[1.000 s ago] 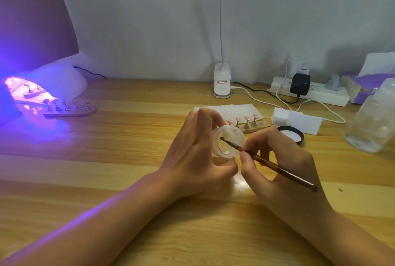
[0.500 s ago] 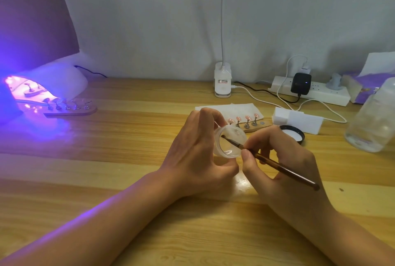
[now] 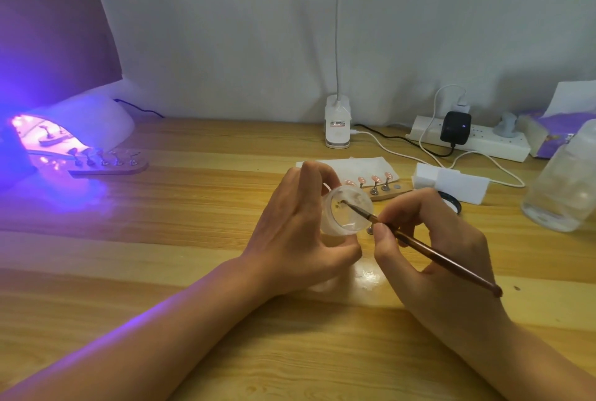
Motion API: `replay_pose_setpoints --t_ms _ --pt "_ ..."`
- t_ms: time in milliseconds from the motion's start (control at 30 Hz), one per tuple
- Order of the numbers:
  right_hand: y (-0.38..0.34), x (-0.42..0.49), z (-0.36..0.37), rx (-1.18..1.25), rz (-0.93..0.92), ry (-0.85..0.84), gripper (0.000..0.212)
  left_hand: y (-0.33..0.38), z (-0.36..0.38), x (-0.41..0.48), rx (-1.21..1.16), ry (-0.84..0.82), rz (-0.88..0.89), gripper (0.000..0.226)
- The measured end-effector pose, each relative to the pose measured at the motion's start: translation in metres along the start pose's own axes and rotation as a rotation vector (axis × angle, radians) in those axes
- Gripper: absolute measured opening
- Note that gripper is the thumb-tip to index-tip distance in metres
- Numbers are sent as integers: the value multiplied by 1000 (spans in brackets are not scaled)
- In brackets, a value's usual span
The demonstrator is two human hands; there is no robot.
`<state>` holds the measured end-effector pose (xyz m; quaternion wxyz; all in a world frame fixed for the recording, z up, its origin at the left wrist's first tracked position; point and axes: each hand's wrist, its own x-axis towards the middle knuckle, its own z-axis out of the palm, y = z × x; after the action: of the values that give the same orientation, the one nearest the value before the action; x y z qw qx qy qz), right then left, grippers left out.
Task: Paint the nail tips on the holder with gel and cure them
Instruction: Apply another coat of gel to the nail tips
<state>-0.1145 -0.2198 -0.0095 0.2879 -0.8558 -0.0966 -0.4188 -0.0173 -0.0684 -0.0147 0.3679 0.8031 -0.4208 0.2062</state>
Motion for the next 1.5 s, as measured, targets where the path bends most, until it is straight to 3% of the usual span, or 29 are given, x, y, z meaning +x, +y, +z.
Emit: replay_pose_setpoints --t_ms 300,467,600,667,767,900,967,1033,1100,1233,1500 --pt "-4 0 -2 37 25 27 16 1 -1 0 20 0 -42 55" --pt "-6 6 -5 186 20 78 18 -7 -6 8 -5 94 -393 57" --pt "10 2 -4 -49 43 -32 11 -17 -12 16 -43 67 -710 60" --pt "19 -1 0 -149 140 -129 24 -22 -13 17 -8 55 -753 54" --pt "26 -4 1 -155 232 -223 39 -26 -14 17 1 42 -755 51" --pt "25 -4 1 -131 224 -257 37 -28 -10 16 7 82 -721 67" --pt "25 -3 2 -91 232 -266 36 -24 -10 14 60 225 -581 66" --pt "23 -3 2 -44 234 -281 38 -16 -8 10 122 298 -298 51" --pt "22 -4 1 -16 218 -298 40 -5 -3 4 108 168 -90 35" --pt "23 -4 2 6 214 -321 41 3 3 -3 78 -232 -76 25" --pt "20 -5 4 115 136 -426 46 -7 4 2 -58 -277 -161 14"
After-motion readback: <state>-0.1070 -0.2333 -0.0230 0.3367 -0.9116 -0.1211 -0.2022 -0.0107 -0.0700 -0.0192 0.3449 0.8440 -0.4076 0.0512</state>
